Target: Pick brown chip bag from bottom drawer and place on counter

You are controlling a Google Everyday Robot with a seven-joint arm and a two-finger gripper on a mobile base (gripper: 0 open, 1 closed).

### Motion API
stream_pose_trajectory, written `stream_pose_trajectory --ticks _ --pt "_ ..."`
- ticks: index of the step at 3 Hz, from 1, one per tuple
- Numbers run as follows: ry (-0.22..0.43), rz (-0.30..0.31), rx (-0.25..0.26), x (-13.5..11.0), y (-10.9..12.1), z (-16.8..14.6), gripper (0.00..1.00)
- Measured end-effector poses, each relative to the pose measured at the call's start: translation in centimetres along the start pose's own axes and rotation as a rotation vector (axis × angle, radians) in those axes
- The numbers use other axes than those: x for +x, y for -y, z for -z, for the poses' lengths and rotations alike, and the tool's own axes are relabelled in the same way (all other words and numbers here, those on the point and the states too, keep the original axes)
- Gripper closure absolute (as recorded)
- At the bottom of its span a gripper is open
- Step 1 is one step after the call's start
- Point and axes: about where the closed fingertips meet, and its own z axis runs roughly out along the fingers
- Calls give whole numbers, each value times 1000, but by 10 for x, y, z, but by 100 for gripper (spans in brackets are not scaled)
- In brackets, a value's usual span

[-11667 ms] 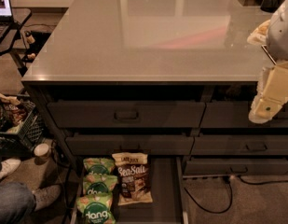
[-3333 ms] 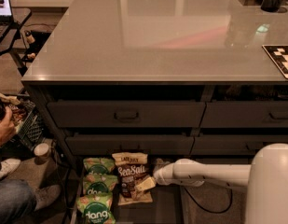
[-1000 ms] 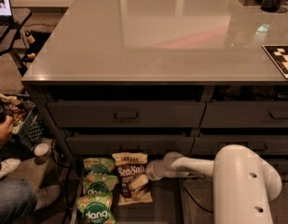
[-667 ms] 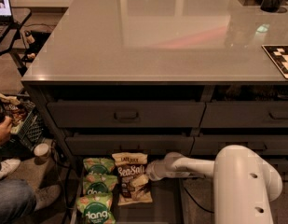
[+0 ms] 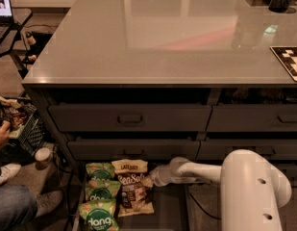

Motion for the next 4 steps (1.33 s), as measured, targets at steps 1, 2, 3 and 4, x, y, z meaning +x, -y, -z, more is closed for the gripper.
stream_pose_trajectory --ticks 1,2,3,4 --pt "0 0 0 0 0 0 87" --pt "0 0 0 0 0 0 100" --pt "39 -5 -34 -4 -13 11 100" --pt "128 -35 -69 -8 -42 40 100"
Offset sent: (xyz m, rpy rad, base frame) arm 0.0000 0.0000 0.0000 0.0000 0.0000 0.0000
